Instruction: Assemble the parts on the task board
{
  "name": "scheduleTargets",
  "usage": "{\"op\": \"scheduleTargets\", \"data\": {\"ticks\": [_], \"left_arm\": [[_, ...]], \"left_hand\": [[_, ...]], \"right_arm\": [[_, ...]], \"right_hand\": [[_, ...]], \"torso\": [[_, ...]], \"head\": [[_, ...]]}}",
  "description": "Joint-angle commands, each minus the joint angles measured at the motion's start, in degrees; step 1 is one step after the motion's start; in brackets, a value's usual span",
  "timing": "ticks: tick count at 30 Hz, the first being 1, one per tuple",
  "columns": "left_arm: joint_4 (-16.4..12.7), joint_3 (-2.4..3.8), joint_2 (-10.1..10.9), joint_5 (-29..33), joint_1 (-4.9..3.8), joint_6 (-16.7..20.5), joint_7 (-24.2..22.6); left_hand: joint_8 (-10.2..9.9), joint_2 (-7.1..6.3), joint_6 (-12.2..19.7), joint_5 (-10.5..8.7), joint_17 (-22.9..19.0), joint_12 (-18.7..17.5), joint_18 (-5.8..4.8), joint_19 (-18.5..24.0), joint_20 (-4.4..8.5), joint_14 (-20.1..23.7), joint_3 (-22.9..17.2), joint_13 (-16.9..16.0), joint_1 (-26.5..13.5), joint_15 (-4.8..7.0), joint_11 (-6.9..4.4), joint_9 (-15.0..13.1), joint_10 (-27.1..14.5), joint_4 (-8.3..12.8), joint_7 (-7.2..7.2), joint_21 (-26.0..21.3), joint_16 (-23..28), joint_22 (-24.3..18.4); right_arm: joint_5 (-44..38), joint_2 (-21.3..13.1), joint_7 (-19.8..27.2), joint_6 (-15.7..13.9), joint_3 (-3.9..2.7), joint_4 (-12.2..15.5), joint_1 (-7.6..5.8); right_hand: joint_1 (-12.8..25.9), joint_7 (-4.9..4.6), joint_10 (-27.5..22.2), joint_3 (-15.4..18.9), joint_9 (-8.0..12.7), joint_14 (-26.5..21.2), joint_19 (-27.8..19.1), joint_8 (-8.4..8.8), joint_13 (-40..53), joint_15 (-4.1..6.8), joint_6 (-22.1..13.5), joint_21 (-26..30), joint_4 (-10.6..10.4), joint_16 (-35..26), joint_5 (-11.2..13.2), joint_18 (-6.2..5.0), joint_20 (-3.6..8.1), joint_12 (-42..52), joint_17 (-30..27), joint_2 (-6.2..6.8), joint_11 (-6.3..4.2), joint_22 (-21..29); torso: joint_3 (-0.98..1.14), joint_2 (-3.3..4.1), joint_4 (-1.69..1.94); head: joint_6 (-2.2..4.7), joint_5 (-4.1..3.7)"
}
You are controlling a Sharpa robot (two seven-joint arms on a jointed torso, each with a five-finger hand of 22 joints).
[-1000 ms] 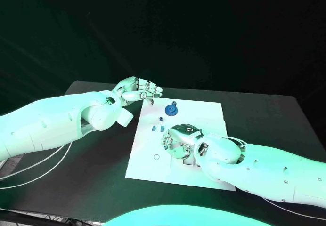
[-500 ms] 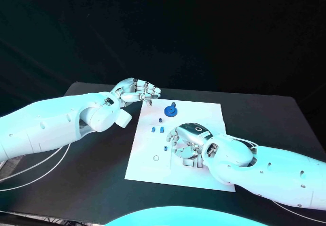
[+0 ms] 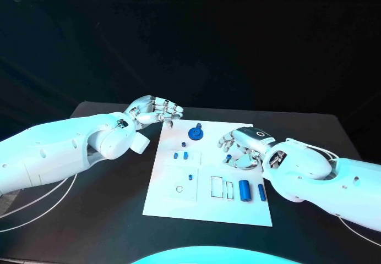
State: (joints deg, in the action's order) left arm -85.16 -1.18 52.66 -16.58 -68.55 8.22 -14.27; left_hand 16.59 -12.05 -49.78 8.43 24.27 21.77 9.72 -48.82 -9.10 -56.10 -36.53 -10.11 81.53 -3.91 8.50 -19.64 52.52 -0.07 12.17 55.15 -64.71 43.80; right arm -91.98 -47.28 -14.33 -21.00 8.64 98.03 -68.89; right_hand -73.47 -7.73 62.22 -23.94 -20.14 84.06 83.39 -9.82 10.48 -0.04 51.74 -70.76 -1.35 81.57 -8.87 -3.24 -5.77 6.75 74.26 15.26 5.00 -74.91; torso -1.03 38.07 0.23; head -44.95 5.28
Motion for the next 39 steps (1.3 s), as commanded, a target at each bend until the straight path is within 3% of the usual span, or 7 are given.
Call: {"op": "scheduleTargets", "data": {"ticks": [1,2,4,7,11,26,39], "left_arm": [[-0.03,0.04,-0.06,0.13,-0.04,-0.6,-1.01],[-0.01,0.04,-0.06,0.13,-0.04,-0.64,-1.01],[0.02,0.04,-0.1,0.16,-0.03,-0.71,-1.01],[0.07,0.04,-0.17,0.22,-0.03,-0.94,-0.96],[0.13,0.03,-0.2,0.26,-0.03,-1.11,-0.87],[0.11,0.03,-0.12,0.29,-0.03,-1.25,-0.72],[0.08,0.02,-0.02,0.29,-0.03,-1.35,-0.56]], "left_hand": [[0.2,0.26,0.26,0.22,-0.05,0.27,0.83,0.34,-0.05,0.55,0.08,0.04,-0.36,-0.03,0.0,-0.01,-0.18,0.19,-0.02,-0.16,0.17,0.07],[0.2,0.26,0.26,0.22,-0.05,0.27,0.83,0.34,-0.05,0.55,0.08,0.04,-0.36,-0.03,0.0,-0.01,-0.18,0.19,-0.02,-0.16,0.17,0.07],[0.2,0.26,0.26,0.22,-0.05,0.27,0.83,0.34,-0.05,0.55,0.08,0.04,-0.36,-0.03,0.0,-0.01,-0.18,0.19,-0.02,-0.16,0.17,0.07],[0.2,0.26,0.26,0.22,-0.05,0.27,0.83,0.34,-0.05,0.55,0.08,0.04,-0.36,-0.03,0.0,-0.01,-0.18,0.19,-0.02,-0.16,0.17,0.07],[0.2,0.26,0.26,0.22,-0.05,0.27,0.83,0.34,-0.05,0.55,0.08,0.04,-0.36,-0.03,0.0,-0.01,-0.18,0.19,-0.02,-0.16,0.17,0.07],[0.32,0.31,0.29,0.21,-0.05,0.45,0.85,0.39,-0.08,0.58,0.11,0.02,-0.42,-0.03,-0.01,-0.03,-0.18,0.19,-0.04,-0.15,0.11,0.09],[0.42,0.42,0.33,0.2,-0.05,0.6,0.85,0.43,-0.11,0.59,0.13,0.01,-0.55,-0.04,-0.01,-0.05,-0.21,0.09,-0.03,-0.14,0.04,0.1]], "right_arm": [[0.99,-0.5,1.45,3.57,-0.02,-0.7,-0.17],[1.01,-0.59,1.5,3.83,-0.03,-0.91,-0.21],[1.05,-0.64,1.63,4.35,-0.03,-1.45,-0.28],[1.09,-0.38,1.7,5.19,-0.02,-2.25,-0.3],[1.13,0.18,1.65,6.51,0.07,-3.19,-0.09],[1.15,2.44,0.82,7.42,0.41,-6.15,0.95],[1.69,3.3,1.04,5.72,0.47,-6.87,1.25]], "right_hand": [[-2.52,0.01,-2.74,7.82,0.16,2.52,-0.59,0.8,0.05,-0.55,-0.79,1.57,-1.59,0.06,-0.67,-0.86,-0.43,1.63,-0.31,-1.8,0.24,-6.05],[-4.75,0.24,-4.06,12.73,0.18,2.3,-0.81,1.16,0.15,-0.67,-0.95,2.44,-3.04,-0.24,-0.81,-0.97,-0.62,3.15,-0.93,-3.09,0.37,-5.74],[-7.5,0.58,-6.07,18.03,0.24,2.16,-0.97,1.75,0.12,-0.83,-1.46,3.26,-5.79,-0.36,-0.91,-1.1,-0.75,5.01,-1.27,-4.01,0.61,-5.49],[-10.31,0.61,-7.51,21.06,0.17,2.16,-0.91,2.03,0.06,-0.88,-1.48,3.56,-9.02,-0.25,-0.88,-1.12,-0.83,7.0,-1.26,-4.37,0.68,-5.48],[-11.38,0.57,-7.92,21.64,0.08,2.27,-0.76,1.99,0.02,-0.87,-1.21,3.35,-10.27,-0.04,-0.86,-1.08,-0.82,7.79,-0.95,-4.5,0.66,-5.62],[-15.3,-0.13,-4.97,16.54,-0.08,2.48,0.48,0.75,-0.59,-0.04,2.99,0.89,-13.45,0.11,1.85,-0.59,-0.14,11.37,-0.84,-6.93,-0.19,-6.91],[-15.36,-0.29,-2.27,9.21,0.4,2.55,0.93,0.63,-2.28,0.02,5.56,-0.21,-15.09,0.21,2.66,-0.37,0.02,10.99,-0.82,-6.5,-0.33,-7.63]], "torso": [[0.06,0.09,0.05],[0.08,0.11,0.06],[0.08,0.13,0.06],[0.03,0.15,0.1],[0.02,0.17,0.17],[-0.02,0.15,0.19],[0.01,0.15,0.15]], "head": [[0.38,-0.26],[0.39,-0.26],[0.43,-0.3],[0.48,-0.36],[0.5,-0.4],[0.17,-0.34],[0.14,-0.37]]}}
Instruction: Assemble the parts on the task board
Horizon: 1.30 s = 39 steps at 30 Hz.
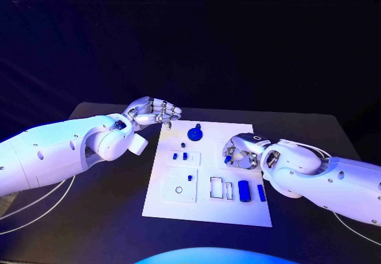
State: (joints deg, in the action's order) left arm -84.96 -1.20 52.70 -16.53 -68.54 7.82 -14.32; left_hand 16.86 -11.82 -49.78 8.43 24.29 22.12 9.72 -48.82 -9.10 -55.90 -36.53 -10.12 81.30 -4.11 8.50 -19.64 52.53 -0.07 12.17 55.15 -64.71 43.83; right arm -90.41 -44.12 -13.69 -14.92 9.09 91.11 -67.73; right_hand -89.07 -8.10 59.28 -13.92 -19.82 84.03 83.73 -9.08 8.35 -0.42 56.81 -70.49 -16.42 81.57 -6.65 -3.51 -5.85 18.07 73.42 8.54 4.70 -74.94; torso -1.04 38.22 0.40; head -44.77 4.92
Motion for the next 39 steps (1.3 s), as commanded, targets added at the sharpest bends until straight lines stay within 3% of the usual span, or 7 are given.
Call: {"op": "scheduleTargets", "data": {"ticks": [1,9,10,13,23,33,39], "left_arm": [[-0.12,0.04,-0.06,0.23,-0.04,-0.96,-0.49],[-0.11,0.04,-0.03,0.23,-0.04,-1.08,-0.37],[-0.11,0.04,-0.03,0.23,-0.04,-1.09,-0.36],[-0.1,0.04,-0.03,0.23,-0.04,-1.14,-0.33],[-0.09,0.04,-0.03,0.23,-0.04,-1.37,-0.26],[0.06,0.04,-0.31,0.25,-0.04,-1.1,-0.06],[0.32,0.04,-0.45,0.25,-0.04,-1.07,0.06]], "left_hand": [[0.15,0.19,0.34,0.2,-0.06,0.25,0.85,0.43,-0.11,0.38,0.13,0.02,-0.33,0.16,-0.01,-0.05,-0.22,0.09,-0.03,-0.14,0.04,0.06],[0.15,0.19,0.34,0.2,-0.06,0.25,0.85,0.43,-0.11,0.38,0.13,0.02,-0.33,0.16,-0.01,-0.05,-0.22,0.09,-0.03,-0.14,0.04,0.06],[0.15,0.19,0.34,0.2,-0.06,0.25,0.85,0.43,-0.11,0.38,0.13,0.02,-0.33,0.16,-0.01,-0.05,-0.22,0.09,-0.03,-0.14,0.04,0.06],[0.2,0.3,0.36,0.22,-0.06,0.33,0.86,0.44,-0.13,0.39,0.1,0.02,-0.38,0.16,-0.02,-0.05,-0.24,0.03,-0.03,-0.15,0.01,0.06],[0.22,0.37,0.39,0.23,-0.06,0.38,0.87,0.44,-0.12,0.39,0.06,0.02,-0.35,0.17,-0.03,-0.06,-0.24,0.04,-0.03,-0.14,-0.01,0.06],[0.3,0.41,0.57,0.21,-0.06,0.6,0.86,0.45,-0.17,0.36,0.13,0.01,-0.65,0.13,0.01,-0.04,-0.29,-0.15,0.04,-0.17,-0.12,0.04],[0.32,0.43,0.6,0.21,-0.06,0.65,0.86,0.45,-0.18,0.35,0.14,0.01,-0.73,0.12,0.01,-0.04,-0.3,-0.21,0.05,-0.18,-0.14,0.03]], "right_arm": [[0.16,0.17,0.38,-0.51,0.01,0.05,0.1],[0.19,0.21,-0.25,-1.67,0.02,-0.09,0.17],[0.15,0.21,-0.3,-1.79,0.02,-0.09,0.17],[-0.09,0.24,-0.53,-1.92,0.02,-0.1,0.2],[-1.07,0.15,-0.94,-2.02,0.02,0.17,0.23],[-0.26,-1.1,-0.57,-3.44,-0.03,2.44,0.1],[0.43,-2.55,-0.56,-4.46,-0.32,6.14,-0.91]], "right_hand": [[0.25,0.08,0.67,-0.8,0.07,2.58,0.59,-0.11,-0.15,0.4,0.49,-0.47,-0.03,0.21,0.44,-0.1,0.1,-0.33,0.02,0.22,-0.02,-7.59],[1.54,0.34,3.77,-6.26,-0.02,2.72,1.1,-0.47,-0.82,0.84,2.22,-1.91,0.41,0.48,1.24,0.16,0.43,-0.56,0.36,0.34,-0.54,-8.36],[1.19,0.54,4.54,-7.85,-0.16,2.75,1.22,-0.71,-0.9,1.07,2.77,-2.26,0.75,0.55,3.17,0.22,0.57,-0.69,0.46,-0.02,-0.69,-8.54],[1.25,0.87,6.19,-10.7,-0.57,2.81,1.43,-1.34,-1.0,1.33,3.98,-2.94,1.57,0.67,3.37,0.35,0.86,-1.02,0.63,-0.06,-1.16,-8.89],[4.16,1.48,10.52,-18.44,-3.67,2.89,1.81,-4.02,-0.95,2.07,5.23,-4.34,7.73,0.88,3.77,0.63,1.64,-3.14,0.94,0.12,-2.05,-9.81],[5.84,1.63,11.74,-19.88,-4.95,2.96,2.03,-5.1,-0.64,2.28,5.34,-5.06,9.78,1.03,3.78,0.77,1.82,-3.74,1.2,0.59,-2.29,-10.2],[6.1,1.62,11.86,-20.13,-5.14,2.96,2.05,-5.23,-0.59,2.29,5.29,-5.14,10.11,1.01,3.77,0.78,1.84,-3.88,1.15,0.63,-2.29,-10.25]], "torso": [[0.03,0.0,-0.02],[0.02,0.01,0.0],[0.02,0.01,-0.01],[0.02,-0.02,-0.04],[0.0,-0.03,-0.02],[-0.03,-0.11,-0.06],[0.01,-0.16,-0.1]], "head": [[-0.04,0.0],[-0.14,-0.02],[-0.16,-0.03],[-0.18,0.0],[-0.25,-0.04],[-0.22,-0.05],[-0.14,-0.14]]}}
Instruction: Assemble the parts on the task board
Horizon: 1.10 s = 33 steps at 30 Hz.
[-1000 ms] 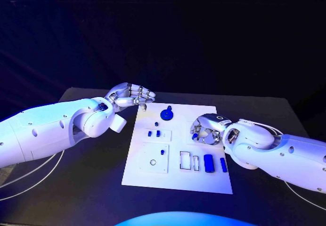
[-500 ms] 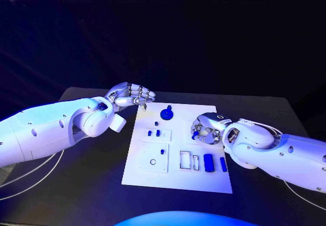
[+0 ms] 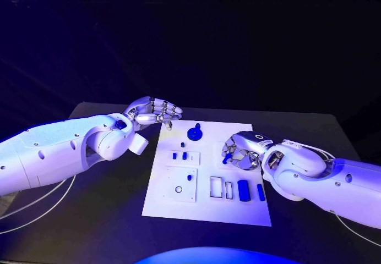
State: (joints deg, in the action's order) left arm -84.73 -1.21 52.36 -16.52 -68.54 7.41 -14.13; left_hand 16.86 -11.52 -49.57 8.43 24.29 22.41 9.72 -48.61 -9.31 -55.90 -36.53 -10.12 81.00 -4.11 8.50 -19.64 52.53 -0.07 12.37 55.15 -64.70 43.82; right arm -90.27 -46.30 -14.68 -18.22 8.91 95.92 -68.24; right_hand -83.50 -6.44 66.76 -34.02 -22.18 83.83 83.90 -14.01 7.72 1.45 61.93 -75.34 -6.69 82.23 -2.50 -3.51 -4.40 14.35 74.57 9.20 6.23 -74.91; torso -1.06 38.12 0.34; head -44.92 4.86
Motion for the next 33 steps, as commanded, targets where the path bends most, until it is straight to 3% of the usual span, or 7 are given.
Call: {"op": "scheduleTargets", "data": {"ticks": [1,7,12,20,23,28,33], "left_arm": [[0.13,0.05,-0.11,0.24,-0.04,-0.64,-0.13],[0.3,0.05,-0.24,0.27,-0.04,-0.68,-0.14],[0.52,0.04,-0.33,0.34,-0.03,-0.8,-0.17],[0.58,0.04,-0.56,0.39,-0.02,-0.84,-0.29],[0.56,0.04,-0.66,0.4,-0.02,-0.85,-0.32],[0.54,0.04,-0.81,0.41,-0.02,-0.86,-0.33],[0.49,0.04,-0.86,0.41,-0.03,-0.87,-0.31]], "left_hand": [[0.32,0.13,0.39,0.21,-0.06,0.36,0.86,0.24,0.03,0.36,0.14,0.01,-0.43,0.11,0.01,-0.04,-0.31,-0.21,-0.15,-0.19,-0.14,0.05],[0.33,0.14,0.42,0.22,-0.06,0.38,0.86,0.25,0.02,0.36,0.14,0.01,-0.47,0.11,0.02,-0.04,-0.34,-0.24,-0.14,-0.2,-0.16,0.04],[0.33,0.14,0.42,0.22,-0.06,0.38,0.86,0.25,0.02,0.36,0.14,0.01,-0.47,0.11,0.02,-0.04,-0.34,-0.24,-0.14,-0.2,-0.16,0.04],[0.34,0.15,0.51,0.23,-0.06,0.42,0.86,0.25,0.01,0.36,0.14,0.03,-0.54,0.1,0.04,-0.03,-0.42,-0.29,-0.12,-0.23,-0.19,0.01],[0.34,0.15,0.51,0.23,-0.06,0.42,0.86,0.25,0.01,0.36,0.14,0.03,-0.54,0.1,0.04,-0.03,-0.42,-0.29,-0.12,-0.23,-0.19,0.01],[0.34,0.15,0.51,0.23,-0.06,0.42,0.86,0.25,0.01,0.36,0.14,0.03,-0.54,0.1,0.04,-0.03,-0.42,-0.29,-0.12,-0.23,-0.19,0.01],[0.34,0.15,0.51,0.23,-0.06,0.42,0.86,0.25,0.01,0.36,0.14,0.03,-0.54,0.1,0.04,-0.03,-0.42,-0.29,-0.12,-0.23,-0.19,0.01]], "right_arm": [[0.34,-0.6,0.41,-1.35,-0.19,2.06,-0.58],[0.64,-0.91,0.51,-2.16,-0.48,5.98,-1.17],[1.69,2.32,1.23,-2.11,-0.51,6.75,-0.8],[1.38,8.77,3.39,-2.69,-0.22,4.92,1.65],[0.89,10.68,4.03,-2.92,-0.12,3.92,2.89],[0.39,12.86,4.61,-2.9,0.07,2.12,4.32],[-0.11,14.25,4.75,-2.55,0.3,0.4,5.25]], "right_hand": [[0.52,-0.04,4.39,-0.04,-2.77,3.16,1.87,-0.3,0.04,0.42,0.16,-0.29,0.38,0.34,-0.37,0.78,0.39,-0.16,-0.01,-0.03,-3.82,-10.27],[0.7,-0.07,4.42,-0.16,-2.87,3.15,1.88,-0.37,0.06,0.42,0.12,-0.32,0.54,0.31,-0.38,0.79,0.4,-0.26,-0.08,0.0,-3.8,-10.3],[0.88,-0.13,4.47,-0.4,-2.99,3.13,1.82,-0.42,0.09,0.4,0.01,-0.1,0.82,0.27,-0.41,0.75,0.4,-0.4,-0.17,0.02,-3.77,-10.24],[1.12,-0.24,4.51,-0.79,-3.16,3.09,1.74,-0.47,0.15,0.36,-0.16,0.21,1.23,0.16,-0.44,0.69,0.38,-0.61,-0.39,-0.05,-3.71,-10.17],[1.21,-0.29,4.51,-0.93,-3.22,3.08,1.69,-0.49,0.17,0.34,-0.24,0.39,1.4,0.15,-0.45,0.66,0.37,-0.69,-0.42,-0.07,-3.67,-10.12],[1.34,-0.36,4.51,-1.18,-3.32,3.07,1.65,-0.52,0.22,0.3,-0.35,0.51,1.75,0.11,-0.49,0.64,0.35,-0.84,-0.49,-0.07,-3.63,-10.1],[1.37,-0.37,4.52,-1.25,-3.35,3.07,1.66,-0.53,0.23,0.29,-0.36,0.49,1.84,0.11,-0.5,0.65,0.34,-0.87,-0.48,-0.07,-3.61,-10.12]], "torso": [[0.01,-0.05,-0.03],[-0.01,0.0,0.06],[0.12,0.03,-0.27],[0.09,0.06,-0.32],[0.07,0.09,-0.17],[-0.01,0.05,-0.16],[0.04,0.02,-0.26]], "head": [[0.04,-0.09],[0.11,-0.03],[0.13,0.96],[-0.16,1.72],[-0.29,1.78],[-0.56,1.9],[-0.66,2.1]]}}
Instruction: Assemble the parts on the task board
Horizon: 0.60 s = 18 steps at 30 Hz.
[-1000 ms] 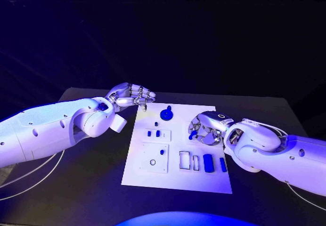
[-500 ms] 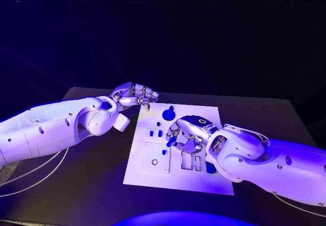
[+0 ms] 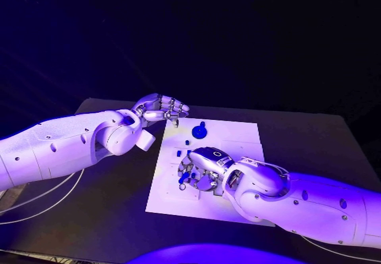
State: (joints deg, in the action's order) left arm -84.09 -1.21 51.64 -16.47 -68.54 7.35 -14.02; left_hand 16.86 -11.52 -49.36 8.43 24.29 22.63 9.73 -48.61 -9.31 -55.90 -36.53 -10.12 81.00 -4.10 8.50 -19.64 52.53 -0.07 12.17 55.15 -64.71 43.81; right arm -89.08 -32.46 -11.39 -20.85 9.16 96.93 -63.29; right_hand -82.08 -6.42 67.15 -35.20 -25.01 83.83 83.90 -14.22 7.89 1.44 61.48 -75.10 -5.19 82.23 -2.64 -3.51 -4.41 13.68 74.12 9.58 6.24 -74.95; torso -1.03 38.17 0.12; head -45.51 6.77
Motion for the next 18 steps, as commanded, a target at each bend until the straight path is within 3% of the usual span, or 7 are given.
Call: {"op": "scheduleTargets", "data": {"ticks": [1,18], "left_arm": [[-0.15,0.04,-0.14,0.36,-0.04,-0.82,-0.41],[-0.19,0.04,-0.1,0.36,-0.04,-0.96,-0.25]], "left_hand": [[0.34,0.15,0.3,0.23,-0.06,0.2,0.86,0.25,0.01,0.36,0.14,0.03,-0.55,0.09,0.04,-0.03,-0.42,-0.29,0.09,-0.23,-0.19,0.02],[0.34,0.15,0.3,0.23,-0.06,0.2,0.86,0.25,0.01,0.36,0.14,0.03,-0.55,0.09,0.04,-0.03,-0.42,-0.29,0.09,-0.23,-0.19,0.02]], "right_arm": [[-1.41,0.59,1.45,0.18,0.08,-0.88,0.43],[-2.15,1.53,0.79,3.28,0.34,-2.35,1.0]], "right_hand": [[-0.04,-0.4,4.14,-0.07,-0.52,3.07,1.66,-0.32,0.06,0.3,0.09,0.25,0.34,0.12,-0.35,0.65,0.35,-0.2,-0.03,-0.45,-3.62,-10.08],[0.08,-0.44,4.18,-0.23,-0.6,3.08,1.64,-0.36,0.1,0.27,0.05,0.33,0.59,0.15,-0.38,0.63,0.33,-0.28,0.04,-0.44,-3.59,-10.07]], "torso": [[0.01,-0.03,-0.03],[0.09,0.03,-0.06]], "head": [[-0.09,0.21],[-0.45,0.6]]}}
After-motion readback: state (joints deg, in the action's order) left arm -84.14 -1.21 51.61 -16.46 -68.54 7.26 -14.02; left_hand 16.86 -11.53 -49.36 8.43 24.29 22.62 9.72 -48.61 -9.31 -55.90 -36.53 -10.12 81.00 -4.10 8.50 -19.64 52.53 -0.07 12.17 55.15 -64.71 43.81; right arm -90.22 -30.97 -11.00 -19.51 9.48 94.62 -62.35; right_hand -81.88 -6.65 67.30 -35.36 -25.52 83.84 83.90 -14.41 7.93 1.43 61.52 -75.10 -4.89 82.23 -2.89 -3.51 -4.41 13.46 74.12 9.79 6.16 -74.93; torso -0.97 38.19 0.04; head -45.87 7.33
